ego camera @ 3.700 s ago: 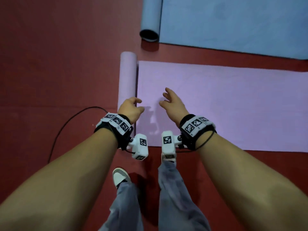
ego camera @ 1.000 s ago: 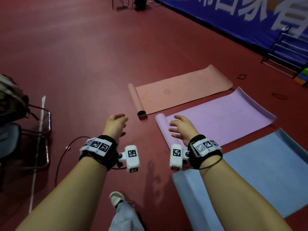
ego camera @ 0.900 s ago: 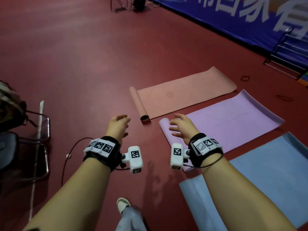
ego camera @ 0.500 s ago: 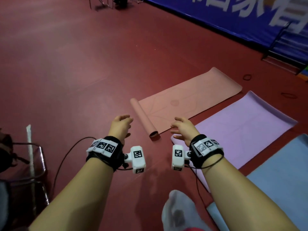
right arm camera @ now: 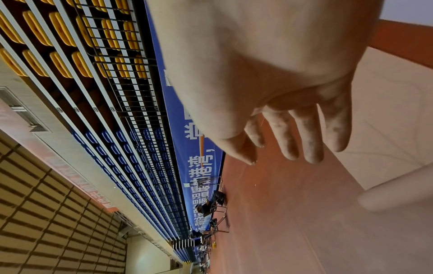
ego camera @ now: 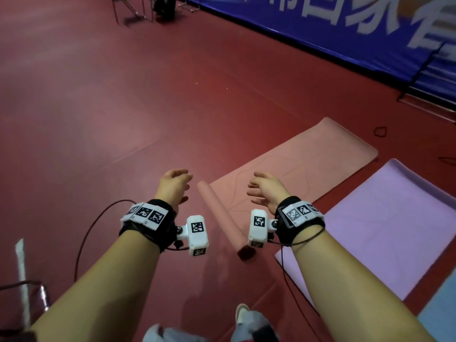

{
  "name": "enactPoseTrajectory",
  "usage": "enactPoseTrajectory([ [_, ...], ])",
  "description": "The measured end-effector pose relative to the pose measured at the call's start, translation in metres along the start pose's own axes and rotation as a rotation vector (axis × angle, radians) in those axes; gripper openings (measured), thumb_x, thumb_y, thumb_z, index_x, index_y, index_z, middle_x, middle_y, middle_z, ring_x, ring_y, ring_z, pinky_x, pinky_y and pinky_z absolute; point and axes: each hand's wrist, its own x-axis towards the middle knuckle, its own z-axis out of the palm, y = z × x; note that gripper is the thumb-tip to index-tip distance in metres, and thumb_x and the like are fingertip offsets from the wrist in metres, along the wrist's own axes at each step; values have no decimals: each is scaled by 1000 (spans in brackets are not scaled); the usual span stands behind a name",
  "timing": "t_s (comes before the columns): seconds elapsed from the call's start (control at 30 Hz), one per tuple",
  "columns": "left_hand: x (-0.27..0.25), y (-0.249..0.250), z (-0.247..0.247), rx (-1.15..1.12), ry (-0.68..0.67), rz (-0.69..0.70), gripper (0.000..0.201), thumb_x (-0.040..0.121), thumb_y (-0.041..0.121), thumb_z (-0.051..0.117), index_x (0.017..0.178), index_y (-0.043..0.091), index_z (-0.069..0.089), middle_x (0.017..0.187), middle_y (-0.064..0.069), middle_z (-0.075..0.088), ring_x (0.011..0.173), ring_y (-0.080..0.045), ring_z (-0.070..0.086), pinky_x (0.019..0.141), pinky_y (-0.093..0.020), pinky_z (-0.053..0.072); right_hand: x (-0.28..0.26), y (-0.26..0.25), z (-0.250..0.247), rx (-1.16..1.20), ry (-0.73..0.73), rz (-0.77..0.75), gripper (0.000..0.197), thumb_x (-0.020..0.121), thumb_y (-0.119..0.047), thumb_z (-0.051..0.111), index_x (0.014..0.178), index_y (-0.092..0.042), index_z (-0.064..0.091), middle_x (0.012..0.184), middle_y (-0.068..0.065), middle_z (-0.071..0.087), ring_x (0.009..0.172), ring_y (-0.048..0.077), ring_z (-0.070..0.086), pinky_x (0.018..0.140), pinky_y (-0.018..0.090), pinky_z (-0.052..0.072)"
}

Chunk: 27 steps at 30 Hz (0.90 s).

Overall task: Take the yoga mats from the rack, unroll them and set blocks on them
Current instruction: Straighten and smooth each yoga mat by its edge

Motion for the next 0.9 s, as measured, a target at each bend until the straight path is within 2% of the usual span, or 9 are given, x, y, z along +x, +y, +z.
enactPoseTrajectory([
  [0.13, 93, 37, -5, 44, -60, 14, 26, 95, 16, 58, 121, 15, 61, 107, -4, 63, 102, -23, 58, 86, -42, 48, 70, -36, 34, 21, 56, -6, 45, 94, -15, 52, 138, -19, 46, 104, 5, 61, 88, 20, 63, 75, 33, 51],
  [0.27, 188, 69, -2, 112, -153, 26, 22, 96, 15, 58, 117, 16, 62, 111, -7, 64, 106, -26, 60, 93, -45, 49, 135, -62, 60, 68, 156, 2, 45, 94, -15, 51, 139, -18, 46, 111, 8, 61, 91, 21, 63, 85, 39, 52],
  [0.37, 265, 97, 3, 144, -253, 46, 19, 96, 15, 58, 115, 17, 62, 111, -7, 64, 110, -27, 61, 94, -46, 50, 184, -82, 83, 126, 260, -1, 48, 95, -16, 51, 142, -18, 44, 111, 8, 61, 91, 22, 63, 86, 40, 52],
  [0.47, 326, 131, 22, 210, -408, 55, 19, 96, 15, 58, 114, 17, 62, 110, -5, 65, 111, -26, 61, 96, -48, 51, 214, -102, 105, 196, 390, 5, 51, 94, -16, 52, 144, -18, 43, 110, 8, 61, 93, 23, 64, 88, 41, 53],
  [0.63, 383, 173, 80, 327, -649, 98, 23, 96, 17, 58, 119, 16, 61, 115, -6, 65, 109, -24, 62, 97, -48, 51, 238, -123, 117, 350, 548, 42, 50, 95, -14, 52, 144, -18, 43, 109, 8, 61, 93, 22, 63, 90, 41, 52],
  [0.73, 409, 193, 129, 392, -786, 115, 23, 96, 16, 57, 119, 15, 61, 112, -6, 66, 106, -24, 62, 95, -47, 50, 252, -133, 103, 445, 686, 47, 49, 95, -14, 53, 143, -17, 43, 106, 6, 61, 94, 22, 63, 88, 39, 52],
  [0.83, 437, 210, 167, 431, -871, 111, 21, 96, 15, 58, 117, 15, 61, 103, -4, 65, 102, -26, 60, 90, -44, 49, 269, -142, 86, 498, 765, 86, 48, 96, -14, 53, 143, -16, 43, 107, 7, 60, 93, 22, 62, 88, 40, 51],
  [0.9, 461, 228, 189, 431, -902, 122, 20, 96, 15, 58, 116, 15, 61, 106, -6, 65, 104, -27, 61, 89, -43, 49, 293, -158, 72, 511, 795, 93, 48, 95, -14, 53, 142, -16, 43, 108, 8, 59, 91, 22, 62, 90, 41, 51],
])
